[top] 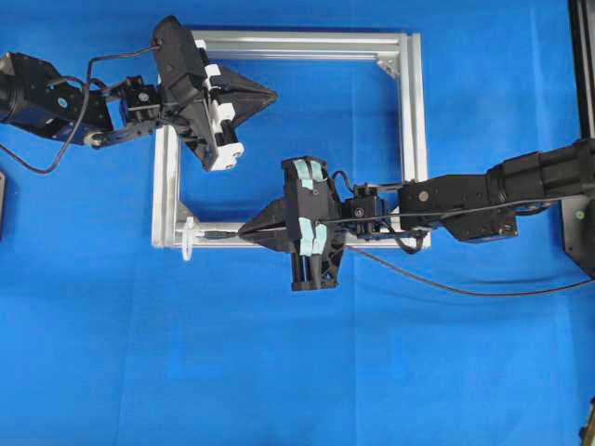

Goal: Insert the wire through the string loop located on the left side.
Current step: 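Push the cable plug through the white zip-tie loop with the right gripper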

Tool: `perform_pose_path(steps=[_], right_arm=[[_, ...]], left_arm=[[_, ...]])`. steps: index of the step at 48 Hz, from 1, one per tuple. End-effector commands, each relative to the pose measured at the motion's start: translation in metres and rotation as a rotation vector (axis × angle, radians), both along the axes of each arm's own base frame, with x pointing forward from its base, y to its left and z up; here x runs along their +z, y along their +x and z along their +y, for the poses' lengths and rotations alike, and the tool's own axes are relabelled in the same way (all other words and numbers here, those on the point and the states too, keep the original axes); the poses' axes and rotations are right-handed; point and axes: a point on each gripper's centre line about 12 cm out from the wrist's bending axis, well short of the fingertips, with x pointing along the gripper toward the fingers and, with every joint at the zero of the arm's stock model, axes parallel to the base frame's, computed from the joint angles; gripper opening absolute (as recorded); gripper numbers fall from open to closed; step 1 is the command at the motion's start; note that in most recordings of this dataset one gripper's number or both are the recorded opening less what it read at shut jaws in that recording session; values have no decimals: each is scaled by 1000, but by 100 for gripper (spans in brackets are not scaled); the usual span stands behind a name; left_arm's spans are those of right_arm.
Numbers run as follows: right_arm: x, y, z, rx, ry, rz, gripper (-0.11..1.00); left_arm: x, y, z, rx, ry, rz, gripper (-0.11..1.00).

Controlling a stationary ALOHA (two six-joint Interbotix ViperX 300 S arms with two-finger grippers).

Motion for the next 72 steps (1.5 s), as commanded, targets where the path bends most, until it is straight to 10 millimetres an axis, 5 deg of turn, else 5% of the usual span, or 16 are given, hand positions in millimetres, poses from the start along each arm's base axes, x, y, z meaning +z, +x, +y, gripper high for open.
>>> perform_pose_path(steps=[1,30,60,72], right_arm=[[15,6,2,2,4,-44,-4],[14,7,4,7,4,-46,-4],[7,60,10,12,8,-92,-4],[7,64,10,12,8,-98,-4]], left_arm=[[16,3,0,-3,14,-47,0],[16,3,0,-3,13,-46,0],[18,4,0,-4,16,-51,0],[17,3,0,-4,15,-48,0]])
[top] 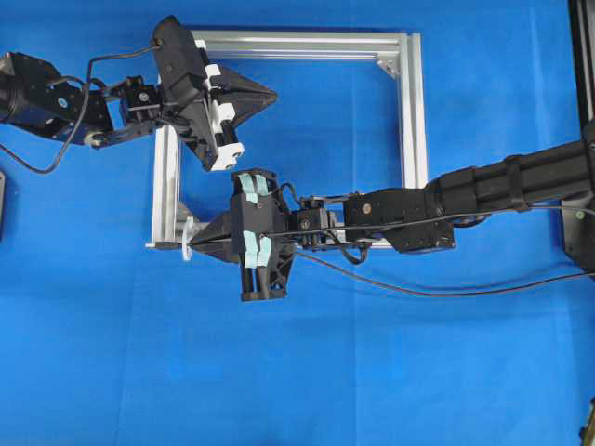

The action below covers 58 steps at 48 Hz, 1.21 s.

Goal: Insert the wire through the string loop located on the left side.
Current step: 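Push the cable plug through the white zip-tie loop with the right gripper, then move the left gripper down toward the plug emerging from the loop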

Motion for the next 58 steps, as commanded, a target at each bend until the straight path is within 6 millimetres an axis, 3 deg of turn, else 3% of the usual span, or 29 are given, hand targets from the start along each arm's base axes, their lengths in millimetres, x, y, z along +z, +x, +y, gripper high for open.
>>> perform_pose_path(steps=[1,17,30,42,58], right_arm=[[18,5,1,1,5,-46,-4],[18,5,1,1,5,-46,-4],[18,5,1,0,6,-46,-4],[18,5,1,0,6,-44,-4],[19,5,3,4,5,-47,-4]], left_arm=[[17,3,0,-4,15,-48,0],[17,4,-2,-8,14,-49,0],[17,-3,-18,-46,9,-41,0],[8,-31,-31,-61,-7,1,0],[-1,-90,-30,-19,-16,54,0]])
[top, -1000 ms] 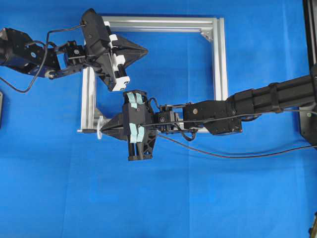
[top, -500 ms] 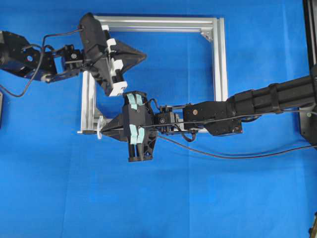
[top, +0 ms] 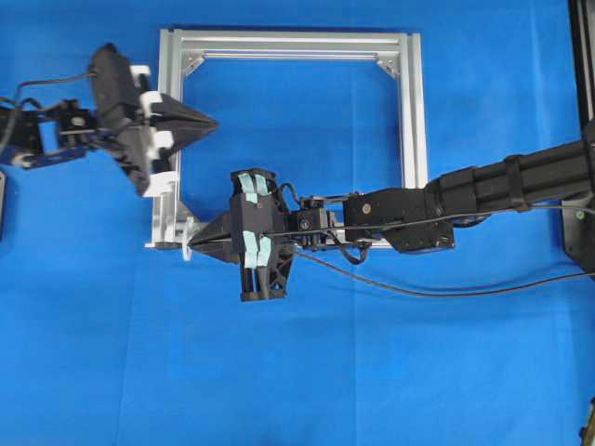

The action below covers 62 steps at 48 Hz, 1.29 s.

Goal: Insert the wire through the string loop located on the left side.
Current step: 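Move the left gripper down toward the plug emerging from the loop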

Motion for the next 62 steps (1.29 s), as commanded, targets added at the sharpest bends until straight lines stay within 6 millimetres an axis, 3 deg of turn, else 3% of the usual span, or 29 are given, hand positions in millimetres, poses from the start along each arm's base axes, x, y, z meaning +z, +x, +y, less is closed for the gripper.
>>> perform_pose_path(steps=[1,15,33,51,62], right_arm=[[18,5,1,1,5,-46,-4],[18,5,2,2,5,-44,-4],[17,5,3,5,4,-43,-4],[17,5,3,5,4,-43,-4],[18,5,3,5,4,-44,-4]], left_arm=[[8,-11,1,9,10,-27,0],[9,-38,-5,13,8,-28,0],[9,-41,-12,-7,3,-26,0],[23,-42,-91,-327,1,-77,0],[26,-47,-124,-461,-5,-72,0]])
